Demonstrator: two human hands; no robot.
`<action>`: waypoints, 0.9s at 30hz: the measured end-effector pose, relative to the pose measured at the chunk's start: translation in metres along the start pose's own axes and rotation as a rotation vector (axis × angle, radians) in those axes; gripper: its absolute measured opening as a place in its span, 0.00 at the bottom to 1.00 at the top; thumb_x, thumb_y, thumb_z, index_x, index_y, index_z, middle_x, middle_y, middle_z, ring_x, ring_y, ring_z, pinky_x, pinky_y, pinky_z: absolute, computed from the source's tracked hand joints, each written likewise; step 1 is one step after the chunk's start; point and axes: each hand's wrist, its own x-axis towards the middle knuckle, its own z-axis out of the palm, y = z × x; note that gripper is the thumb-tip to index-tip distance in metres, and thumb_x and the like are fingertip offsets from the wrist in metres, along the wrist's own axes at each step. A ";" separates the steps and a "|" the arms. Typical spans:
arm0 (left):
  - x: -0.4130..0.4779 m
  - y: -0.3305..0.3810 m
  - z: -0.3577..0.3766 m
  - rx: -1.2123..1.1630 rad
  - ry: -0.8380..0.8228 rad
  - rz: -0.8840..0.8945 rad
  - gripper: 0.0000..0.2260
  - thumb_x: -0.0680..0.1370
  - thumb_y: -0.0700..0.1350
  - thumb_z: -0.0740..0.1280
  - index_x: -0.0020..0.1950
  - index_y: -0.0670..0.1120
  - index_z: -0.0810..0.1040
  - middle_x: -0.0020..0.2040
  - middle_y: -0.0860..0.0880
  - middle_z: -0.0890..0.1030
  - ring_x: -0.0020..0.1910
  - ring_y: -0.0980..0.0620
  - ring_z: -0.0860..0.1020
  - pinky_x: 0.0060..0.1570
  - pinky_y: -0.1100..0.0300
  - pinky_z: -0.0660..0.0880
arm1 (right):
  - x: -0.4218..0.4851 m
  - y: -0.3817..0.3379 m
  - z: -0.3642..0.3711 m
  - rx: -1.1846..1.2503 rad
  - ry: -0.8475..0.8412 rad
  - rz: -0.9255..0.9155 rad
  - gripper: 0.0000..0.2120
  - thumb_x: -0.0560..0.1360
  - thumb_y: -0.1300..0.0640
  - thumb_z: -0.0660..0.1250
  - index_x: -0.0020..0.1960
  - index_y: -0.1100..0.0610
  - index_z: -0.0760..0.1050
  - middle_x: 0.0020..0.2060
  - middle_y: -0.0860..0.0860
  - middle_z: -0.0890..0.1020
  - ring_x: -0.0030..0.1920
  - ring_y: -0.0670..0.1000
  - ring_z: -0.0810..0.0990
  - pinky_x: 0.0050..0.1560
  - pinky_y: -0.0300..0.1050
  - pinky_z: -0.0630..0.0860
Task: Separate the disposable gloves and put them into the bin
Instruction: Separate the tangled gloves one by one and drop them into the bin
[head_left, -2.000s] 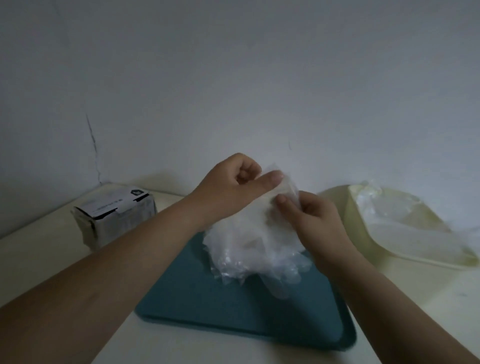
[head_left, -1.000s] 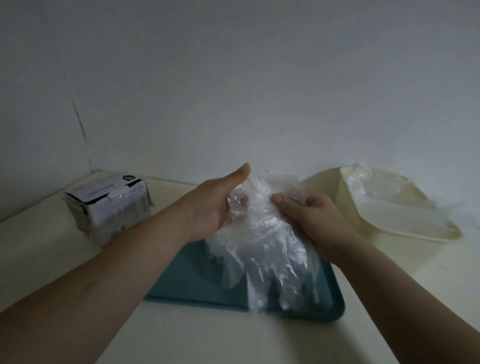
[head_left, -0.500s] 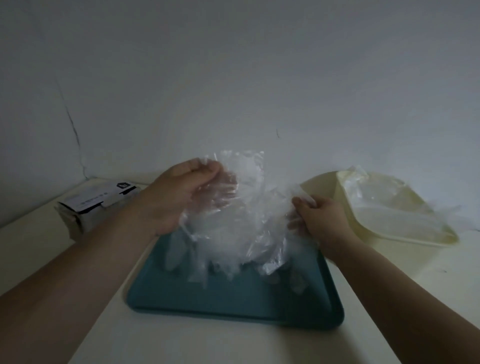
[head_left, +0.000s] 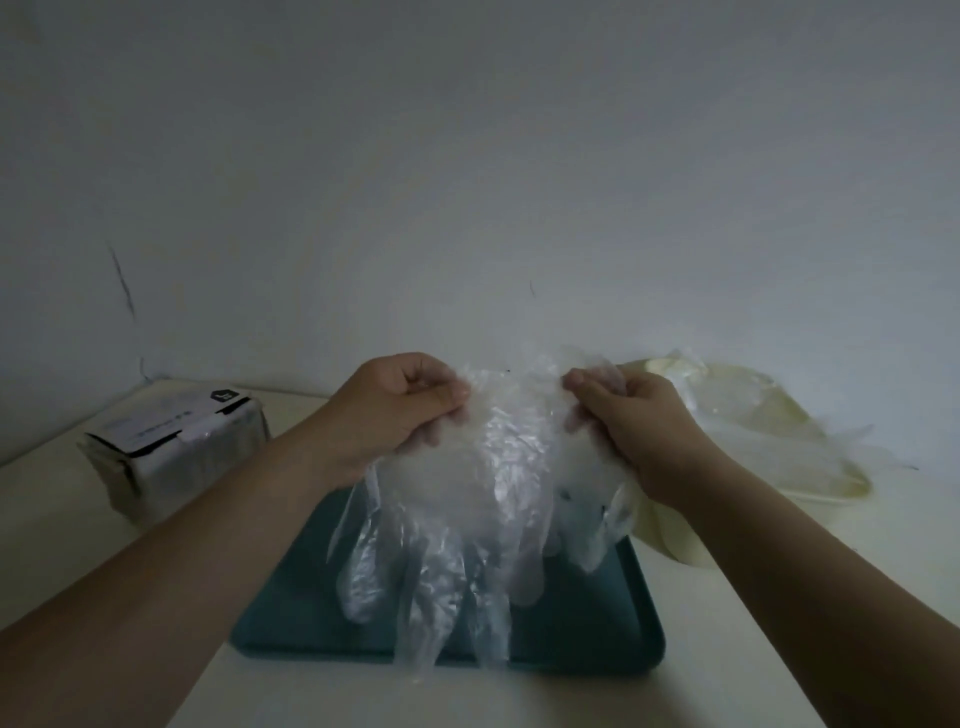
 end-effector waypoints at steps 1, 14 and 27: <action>0.004 -0.002 0.005 0.007 0.005 -0.008 0.05 0.80 0.44 0.73 0.53 0.43 0.83 0.42 0.47 0.87 0.30 0.54 0.76 0.31 0.61 0.70 | 0.001 -0.004 -0.004 -0.020 0.009 -0.009 0.16 0.81 0.47 0.70 0.47 0.59 0.85 0.35 0.53 0.86 0.32 0.54 0.76 0.38 0.48 0.79; 0.029 0.075 0.098 -0.183 -0.320 0.104 0.09 0.85 0.43 0.65 0.46 0.43 0.77 0.24 0.53 0.76 0.20 0.59 0.66 0.22 0.68 0.66 | 0.075 -0.014 -0.153 -0.748 0.309 0.086 0.17 0.80 0.48 0.66 0.40 0.59 0.80 0.31 0.52 0.84 0.28 0.53 0.80 0.37 0.45 0.80; 0.113 0.065 0.177 -0.174 -0.170 0.026 0.05 0.81 0.48 0.73 0.53 0.48 0.84 0.41 0.48 0.88 0.39 0.46 0.73 0.38 0.57 0.66 | 0.093 0.005 -0.172 -0.903 0.253 -0.173 0.13 0.81 0.56 0.65 0.64 0.58 0.80 0.58 0.57 0.81 0.60 0.59 0.79 0.55 0.50 0.78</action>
